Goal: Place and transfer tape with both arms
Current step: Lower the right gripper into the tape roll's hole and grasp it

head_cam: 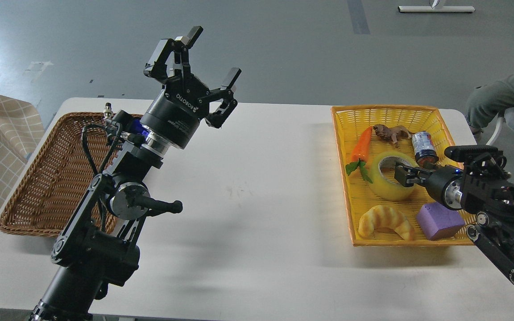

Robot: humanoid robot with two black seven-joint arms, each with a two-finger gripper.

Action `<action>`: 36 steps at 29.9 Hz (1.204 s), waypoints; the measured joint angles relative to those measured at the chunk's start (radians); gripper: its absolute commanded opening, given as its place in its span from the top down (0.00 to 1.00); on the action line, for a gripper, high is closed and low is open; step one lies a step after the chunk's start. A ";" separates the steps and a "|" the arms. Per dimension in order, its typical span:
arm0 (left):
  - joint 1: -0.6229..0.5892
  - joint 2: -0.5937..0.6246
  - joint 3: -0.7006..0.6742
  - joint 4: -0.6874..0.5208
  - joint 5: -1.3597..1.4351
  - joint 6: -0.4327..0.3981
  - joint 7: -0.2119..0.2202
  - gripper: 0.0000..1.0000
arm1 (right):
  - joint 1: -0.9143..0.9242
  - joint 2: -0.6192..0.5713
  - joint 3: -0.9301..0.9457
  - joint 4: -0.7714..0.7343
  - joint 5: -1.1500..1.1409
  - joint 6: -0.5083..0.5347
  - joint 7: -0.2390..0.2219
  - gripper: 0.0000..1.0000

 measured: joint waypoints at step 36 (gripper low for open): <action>-0.005 0.000 0.000 -0.002 0.006 0.002 0.000 0.02 | -0.027 0.000 -0.033 0.016 -0.023 -0.027 0.031 0.73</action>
